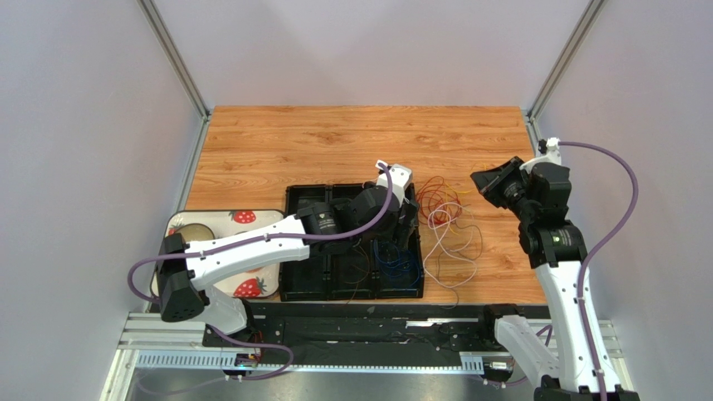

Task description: Untangle the cables

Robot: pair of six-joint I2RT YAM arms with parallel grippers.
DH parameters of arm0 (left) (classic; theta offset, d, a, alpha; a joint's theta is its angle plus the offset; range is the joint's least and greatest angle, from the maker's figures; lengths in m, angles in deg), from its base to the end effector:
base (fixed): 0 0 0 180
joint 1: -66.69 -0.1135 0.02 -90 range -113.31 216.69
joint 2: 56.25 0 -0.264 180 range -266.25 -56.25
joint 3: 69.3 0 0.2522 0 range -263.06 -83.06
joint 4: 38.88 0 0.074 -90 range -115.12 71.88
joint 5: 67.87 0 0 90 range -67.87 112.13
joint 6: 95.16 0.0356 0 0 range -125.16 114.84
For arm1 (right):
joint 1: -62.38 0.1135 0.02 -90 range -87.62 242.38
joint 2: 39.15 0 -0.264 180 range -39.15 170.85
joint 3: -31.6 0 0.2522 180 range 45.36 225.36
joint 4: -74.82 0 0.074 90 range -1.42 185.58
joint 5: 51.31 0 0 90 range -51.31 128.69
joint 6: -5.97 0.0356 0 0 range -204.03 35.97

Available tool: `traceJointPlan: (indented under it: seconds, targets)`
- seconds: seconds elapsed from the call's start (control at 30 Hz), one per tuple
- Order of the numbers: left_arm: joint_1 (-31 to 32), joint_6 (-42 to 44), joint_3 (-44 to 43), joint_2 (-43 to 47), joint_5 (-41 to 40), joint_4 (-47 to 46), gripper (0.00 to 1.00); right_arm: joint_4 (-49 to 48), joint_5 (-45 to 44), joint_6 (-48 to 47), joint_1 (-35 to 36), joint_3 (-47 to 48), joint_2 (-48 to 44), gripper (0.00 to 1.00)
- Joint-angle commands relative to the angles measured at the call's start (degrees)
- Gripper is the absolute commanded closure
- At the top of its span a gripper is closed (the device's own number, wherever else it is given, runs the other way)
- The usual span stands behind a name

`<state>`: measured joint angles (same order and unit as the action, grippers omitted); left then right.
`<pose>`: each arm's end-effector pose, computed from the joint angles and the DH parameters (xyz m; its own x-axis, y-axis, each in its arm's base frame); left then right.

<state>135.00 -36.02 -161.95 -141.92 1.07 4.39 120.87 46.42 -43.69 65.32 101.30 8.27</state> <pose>0.1364 -0.3082 0.3439 -0.5777 0.1571 -0.8010 0.5403 0.8092 -0.2309 0.1743 0.0137 0.3595 -0.4193 0.6208 -0.6625 0.1281 0.7629 0.6337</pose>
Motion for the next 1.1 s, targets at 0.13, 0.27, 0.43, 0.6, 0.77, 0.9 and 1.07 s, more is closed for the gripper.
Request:
traceJointPlan:
  seconds: [0.13, 0.27, 0.43, 0.6, 0.77, 0.9, 1.07]
  targets:
    - [0.4, 3.2, 11.9, 9.0, 8.0, -20.4, 0.17, -22.8, 4.7, -6.0, 1.2, -6.1, -19.8, 1.0]
    - [0.4, 4.6, 14.1, 7.9, 13.9, -30.4, 0.17, -25.3, 2.9, -7.6, 1.1, -2.2, -20.2, 1.0]
    - [0.4, 7.4, 10.9, 2.3, 18.9, -38.4, 0.17, -22.7, 5.7, -7.2, 1.1, 3.9, -15.6, 1.0]
    - [0.5, 6.8, 9.2, -1.4, 26.2, -42.9, 0.18, -21.9, 3.2, -8.3, 1.1, 4.6, -14.7, 1.0]
    - [0.9, 5.2, 12.1, 0.0, 23.4, -44.8, 0.22, -21.9, 1.5, -9.7, 1.1, 3.5, -14.5, 1.0]
    - [0.9, 5.4, 16.0, 3.7, 19.4, -45.2, 0.19, -22.5, 0.2, -9.1, 1.1, 2.1, -14.5, 1.0]
    - [0.9, 8.2, 13.9, 1.7, 20.6, -44.6, 0.13, -23.4, 0.0, -7.6, 1.2, 0.3, -13.8, 1.0]
